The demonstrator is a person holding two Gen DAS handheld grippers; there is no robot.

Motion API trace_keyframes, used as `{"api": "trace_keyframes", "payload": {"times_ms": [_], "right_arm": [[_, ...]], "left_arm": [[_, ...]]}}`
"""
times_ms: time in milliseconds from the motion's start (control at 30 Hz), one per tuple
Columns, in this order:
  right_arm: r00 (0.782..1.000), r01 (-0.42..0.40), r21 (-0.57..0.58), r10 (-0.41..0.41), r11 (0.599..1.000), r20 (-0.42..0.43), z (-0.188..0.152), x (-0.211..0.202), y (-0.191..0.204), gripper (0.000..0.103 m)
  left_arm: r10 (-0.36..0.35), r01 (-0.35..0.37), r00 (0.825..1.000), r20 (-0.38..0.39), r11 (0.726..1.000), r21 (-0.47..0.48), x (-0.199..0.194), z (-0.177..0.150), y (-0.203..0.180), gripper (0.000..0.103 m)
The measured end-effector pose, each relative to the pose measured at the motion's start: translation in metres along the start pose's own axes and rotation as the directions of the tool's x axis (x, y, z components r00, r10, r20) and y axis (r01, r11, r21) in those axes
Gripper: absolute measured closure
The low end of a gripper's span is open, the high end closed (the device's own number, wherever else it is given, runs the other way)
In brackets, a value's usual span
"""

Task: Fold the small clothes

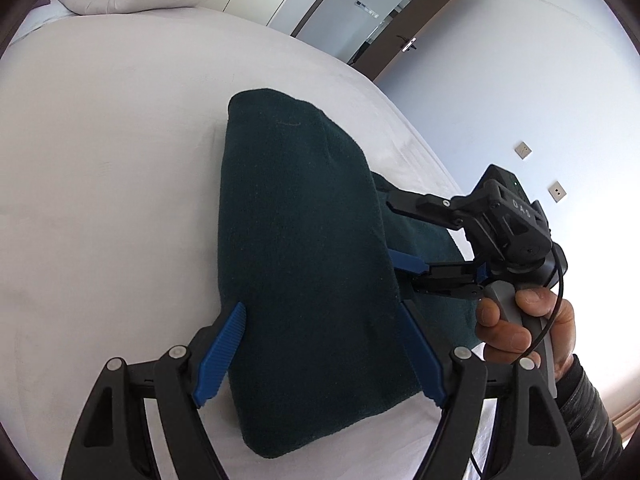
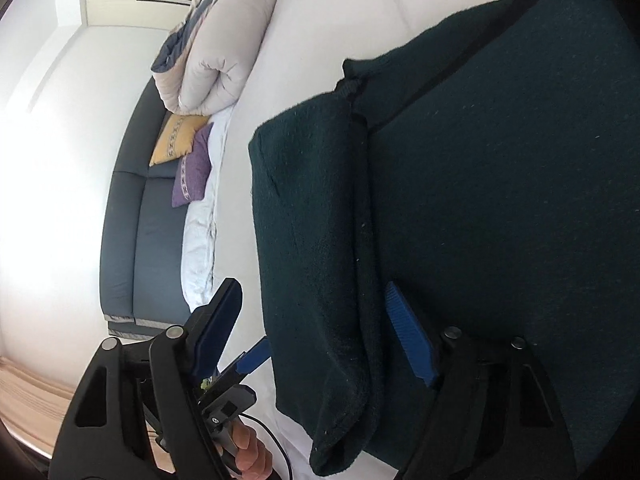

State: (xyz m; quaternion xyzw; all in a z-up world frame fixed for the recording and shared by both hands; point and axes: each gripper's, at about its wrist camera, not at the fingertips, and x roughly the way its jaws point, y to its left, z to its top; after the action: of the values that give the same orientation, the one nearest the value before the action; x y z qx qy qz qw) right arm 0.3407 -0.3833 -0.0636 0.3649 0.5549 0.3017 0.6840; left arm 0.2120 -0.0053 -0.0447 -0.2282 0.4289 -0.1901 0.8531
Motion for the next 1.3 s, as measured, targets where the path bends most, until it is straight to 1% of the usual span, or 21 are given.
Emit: {"api": "trace_keyframes", "payload": {"times_ms": [33,67,100,133,233,267,333,367,400,533,600,700,800,967,1033,1067,1100,1200,1300], "right_arm": [[1.000,0.011,-0.001,-0.011,1.000,-0.013,0.001,0.010,0.004,0.037],[0.999,0.023,0.006,-0.022,1.000,-0.024,0.001,0.016,0.006,0.041],[0.999,0.023,0.022,-0.022,0.999,-0.032,0.001,0.023,0.006,0.047],[0.999,0.017,0.039,-0.015,0.999,-0.042,0.001,0.027,0.006,0.049],[0.998,0.017,0.054,-0.014,0.998,-0.062,-0.003,0.040,0.007,0.060],[0.997,0.025,0.049,-0.022,0.998,-0.068,-0.004,0.048,0.008,0.069],[0.996,0.059,0.035,-0.057,0.998,-0.066,-0.004,0.059,0.010,0.079],[0.995,0.078,0.029,-0.076,0.997,-0.059,-0.004,0.062,0.010,0.086],[0.995,0.090,0.021,-0.089,0.996,-0.052,-0.004,0.063,0.011,0.088],[0.989,0.146,-0.049,-0.147,0.988,-0.004,-0.004,0.057,0.026,0.090],[0.986,0.163,-0.075,-0.161,0.984,0.027,-0.001,0.046,0.034,0.091],[0.982,0.189,-0.109,-0.184,0.976,0.053,0.003,0.027,0.041,0.091],[0.975,0.211,-0.112,-0.202,0.971,0.089,0.005,0.008,0.039,0.091],[0.968,0.215,-0.080,-0.201,0.973,0.150,0.003,-0.030,0.020,0.091],[0.960,0.234,-0.058,-0.222,0.970,0.170,0.001,-0.044,0.005,0.091],[0.956,0.241,-0.036,-0.231,0.970,0.179,0.001,-0.054,-0.005,0.091],[0.953,0.243,-0.007,-0.237,0.970,0.191,0.001,-0.066,-0.016,0.091],[0.951,0.227,0.047,-0.232,0.973,0.205,0.004,-0.079,-0.047,0.091],[0.951,0.229,0.046,-0.233,0.972,0.200,0.003,-0.075,-0.057,0.091]], "left_arm": [[0.000,0.000,1.000,-0.003,1.000,0.001,0.000,-0.001,0.001,0.025],[0.001,-0.001,1.000,-0.005,1.000,0.003,0.002,-0.002,0.001,0.025],[0.004,-0.004,1.000,-0.008,1.000,0.003,0.003,-0.002,0.002,0.025],[0.003,-0.003,1.000,-0.011,1.000,0.002,0.004,-0.002,0.003,0.025],[0.009,-0.009,1.000,-0.027,1.000,0.003,0.009,-0.002,0.006,0.025],[0.013,-0.012,0.999,-0.032,1.000,0.005,0.009,-0.002,0.007,0.025],[0.013,-0.013,0.999,-0.035,1.000,0.004,0.009,-0.001,0.007,0.025],[0.011,-0.011,0.999,-0.036,1.000,0.002,0.008,0.000,0.007,0.025],[0.011,-0.011,0.999,-0.037,1.000,0.002,0.008,0.001,0.006,0.025],[0.000,0.001,0.999,-0.040,1.000,0.012,0.019,0.009,-0.009,0.025],[-0.011,0.012,0.999,-0.041,0.999,0.035,0.021,0.012,-0.021,0.025],[-0.027,0.030,0.999,-0.042,0.997,0.075,0.028,0.019,-0.043,0.025],[-0.030,0.035,0.999,-0.041,0.991,0.128,0.038,0.025,-0.068,0.025],[-0.054,0.064,0.997,-0.062,0.981,0.181,0.061,0.027,-0.098,0.025],[-0.053,0.070,0.995,-0.084,0.975,0.212,0.074,0.026,-0.108,0.028],[-0.048,0.070,0.994,-0.101,0.971,0.227,0.082,0.024,-0.114,0.031],[-0.043,0.069,0.993,-0.113,0.969,0.237,0.087,0.022,-0.118,0.031],[-0.026,0.058,0.992,-0.121,0.961,0.270,0.097,0.017,-0.127,0.031],[-0.010,0.046,0.991,-0.133,0.962,0.268,0.104,0.015,-0.127,0.031]]}}
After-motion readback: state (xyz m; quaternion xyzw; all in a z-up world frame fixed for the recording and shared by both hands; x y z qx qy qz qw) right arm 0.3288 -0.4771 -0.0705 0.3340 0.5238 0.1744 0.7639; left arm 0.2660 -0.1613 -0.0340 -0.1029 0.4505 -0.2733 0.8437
